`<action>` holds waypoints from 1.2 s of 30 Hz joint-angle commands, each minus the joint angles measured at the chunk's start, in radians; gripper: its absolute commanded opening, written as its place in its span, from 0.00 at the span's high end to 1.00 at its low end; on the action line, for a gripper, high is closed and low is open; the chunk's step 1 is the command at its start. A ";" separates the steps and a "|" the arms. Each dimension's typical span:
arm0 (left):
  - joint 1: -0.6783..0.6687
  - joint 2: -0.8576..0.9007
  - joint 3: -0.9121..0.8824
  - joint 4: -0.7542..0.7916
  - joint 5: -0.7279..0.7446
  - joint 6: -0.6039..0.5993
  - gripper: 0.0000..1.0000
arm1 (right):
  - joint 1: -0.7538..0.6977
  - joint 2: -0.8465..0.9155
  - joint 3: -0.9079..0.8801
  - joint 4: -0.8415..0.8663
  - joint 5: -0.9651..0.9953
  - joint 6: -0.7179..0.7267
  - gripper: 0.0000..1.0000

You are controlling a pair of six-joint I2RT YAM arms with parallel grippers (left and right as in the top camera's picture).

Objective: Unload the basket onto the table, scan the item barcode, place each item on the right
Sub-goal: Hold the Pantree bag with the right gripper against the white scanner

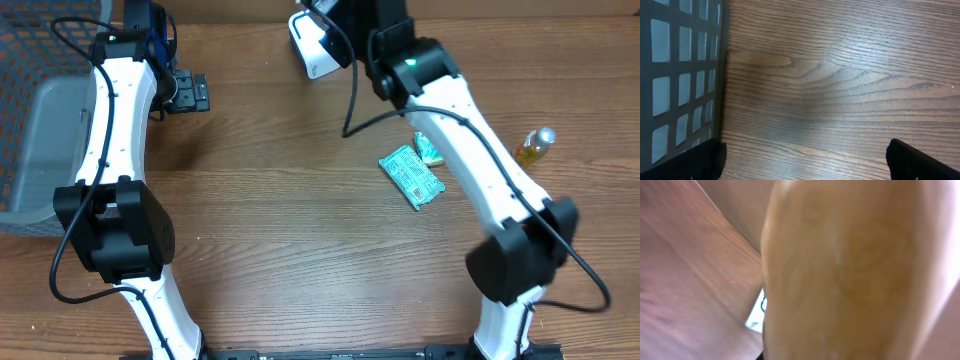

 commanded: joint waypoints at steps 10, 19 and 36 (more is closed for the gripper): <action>0.004 0.003 0.016 0.003 -0.008 0.014 0.00 | 0.007 0.188 0.012 0.282 0.132 -0.107 0.96; 0.004 0.003 0.016 0.003 -0.008 0.014 0.00 | 0.011 0.297 0.012 0.314 0.140 -0.121 0.96; 0.004 0.003 0.016 0.003 -0.008 0.014 0.00 | 0.031 0.314 0.011 0.297 -0.025 -0.117 0.96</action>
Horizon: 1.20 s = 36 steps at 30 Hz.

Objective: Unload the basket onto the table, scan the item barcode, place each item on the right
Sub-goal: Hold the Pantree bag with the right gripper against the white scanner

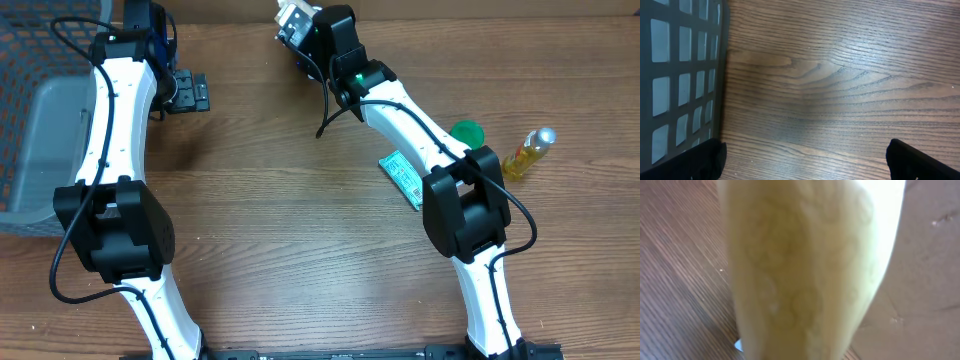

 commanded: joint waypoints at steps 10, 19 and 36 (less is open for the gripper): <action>0.004 0.003 0.016 0.003 -0.009 0.015 0.00 | 0.011 0.009 0.013 -0.028 -0.119 0.003 0.96; 0.004 0.003 0.016 0.003 -0.009 0.015 0.00 | 0.010 0.011 0.013 -0.041 -0.198 0.113 0.96; 0.004 0.003 0.016 0.003 -0.009 0.015 0.00 | -0.022 -0.056 0.030 -0.047 -0.199 0.352 0.96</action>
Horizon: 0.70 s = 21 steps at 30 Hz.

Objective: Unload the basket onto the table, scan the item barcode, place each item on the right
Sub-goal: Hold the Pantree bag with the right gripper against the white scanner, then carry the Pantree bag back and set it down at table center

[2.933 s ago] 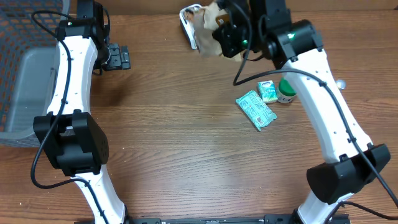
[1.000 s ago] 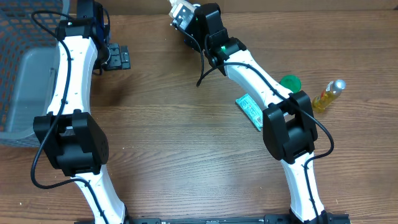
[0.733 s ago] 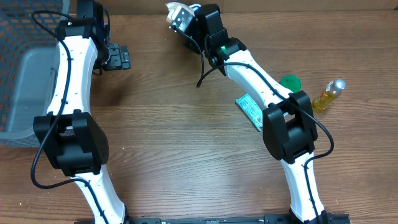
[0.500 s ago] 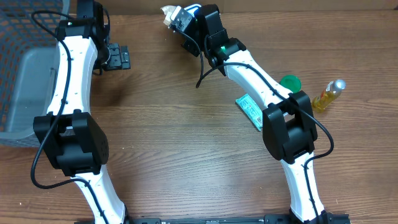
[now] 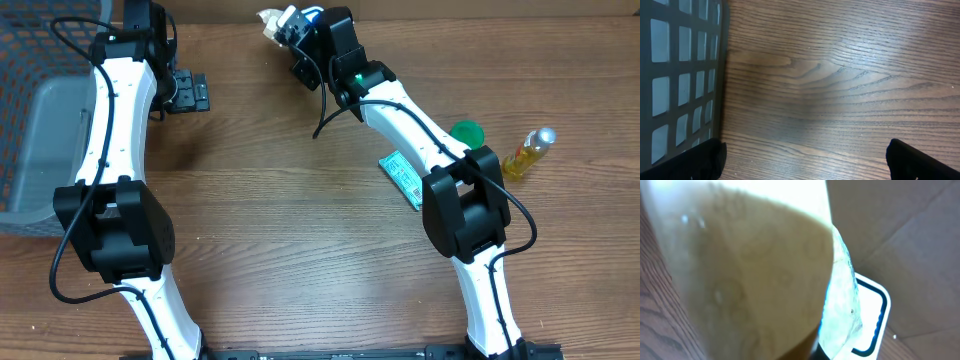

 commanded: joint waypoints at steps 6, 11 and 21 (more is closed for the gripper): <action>0.004 0.003 0.016 0.003 -0.008 0.014 0.00 | -0.057 -0.174 0.030 -0.221 -0.240 0.335 0.97; 0.004 0.003 0.016 0.003 -0.009 0.014 0.00 | -0.102 -0.243 0.030 -0.414 -0.539 0.488 0.96; 0.004 0.003 0.016 0.003 -0.008 0.014 0.00 | -0.163 -0.246 -0.006 -0.861 -0.659 0.487 0.96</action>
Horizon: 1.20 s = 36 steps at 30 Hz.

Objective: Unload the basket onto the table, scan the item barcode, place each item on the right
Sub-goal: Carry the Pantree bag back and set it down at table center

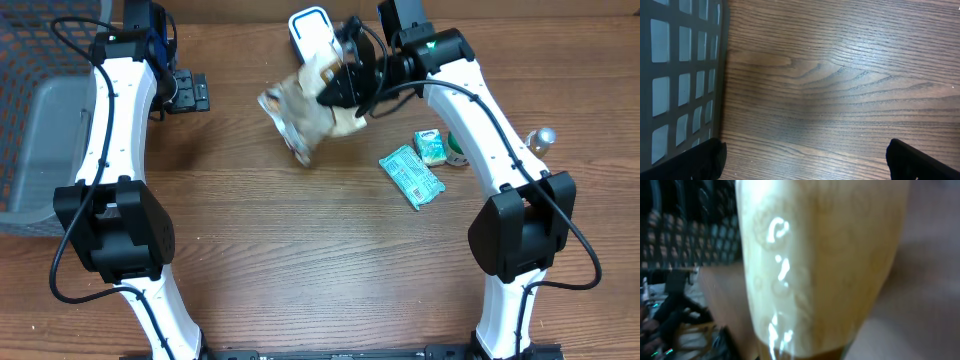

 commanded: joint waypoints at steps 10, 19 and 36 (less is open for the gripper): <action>0.004 0.003 0.016 0.003 -0.009 0.014 0.00 | -0.006 -0.016 -0.146 -0.213 0.116 -0.043 0.96; 0.004 0.003 0.016 0.003 -0.009 0.014 0.00 | -0.007 -0.016 -0.214 -0.203 0.292 -0.109 0.68; 0.004 0.003 0.016 0.003 -0.008 0.014 0.00 | -0.007 -0.016 -0.214 -0.075 0.475 -0.078 0.00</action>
